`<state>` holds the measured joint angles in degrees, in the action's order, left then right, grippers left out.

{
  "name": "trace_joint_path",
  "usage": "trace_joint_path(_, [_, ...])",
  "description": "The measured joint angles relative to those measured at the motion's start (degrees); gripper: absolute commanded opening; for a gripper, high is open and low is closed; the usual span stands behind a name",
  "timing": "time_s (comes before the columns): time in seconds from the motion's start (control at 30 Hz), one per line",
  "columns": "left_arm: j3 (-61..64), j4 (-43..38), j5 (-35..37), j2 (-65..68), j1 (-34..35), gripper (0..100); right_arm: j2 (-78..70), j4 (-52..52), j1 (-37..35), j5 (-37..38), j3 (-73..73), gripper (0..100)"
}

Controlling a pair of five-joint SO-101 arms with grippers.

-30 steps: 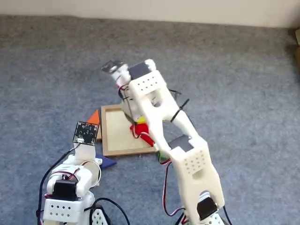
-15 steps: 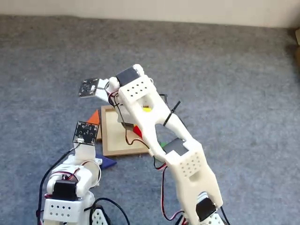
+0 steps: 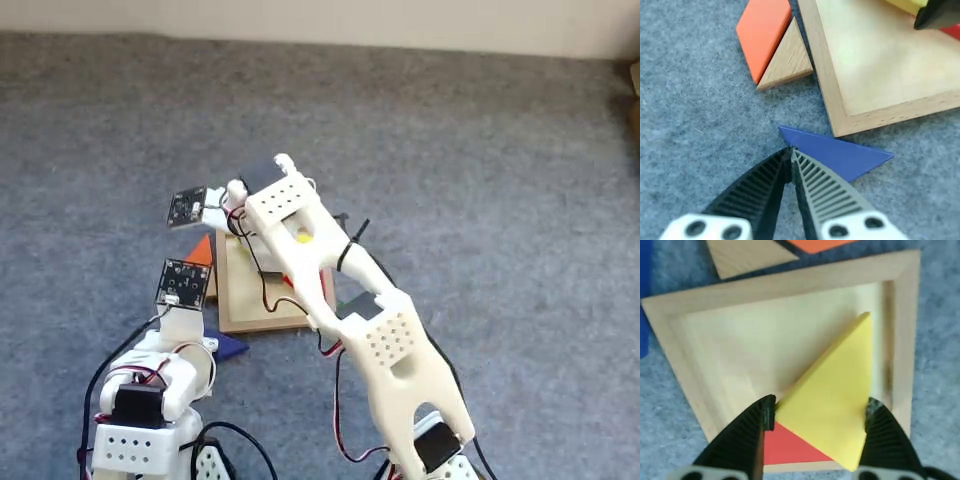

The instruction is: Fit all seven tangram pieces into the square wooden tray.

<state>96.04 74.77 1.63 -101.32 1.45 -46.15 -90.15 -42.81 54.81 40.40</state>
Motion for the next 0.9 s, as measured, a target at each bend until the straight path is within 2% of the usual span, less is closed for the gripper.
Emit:
trace_joint_path(0.3, [0.0,0.0,0.0,0.0,0.0,1,-0.1,-0.2,-0.4,-3.1,1.4,31.2])
trace_joint_path(0.53, [0.0,0.0,0.0,0.0,0.0,1,-0.1,-0.3,-0.5,-4.2,3.8,31.8])
trace_joint_path(0.63, [0.0,0.0,0.0,0.0,0.0,1,-0.2,-3.4,-0.6,-4.2,6.3,31.4])
trace_joint_path(0.73, [0.0,0.0,0.0,0.0,0.0,1,0.3,-8.6,-0.6,-4.2,12.2,23.4])
trace_joint_path(0.9, [0.0,0.0,0.0,0.0,0.0,1,3.0,-9.6,0.5,-4.4,17.3,0.0])
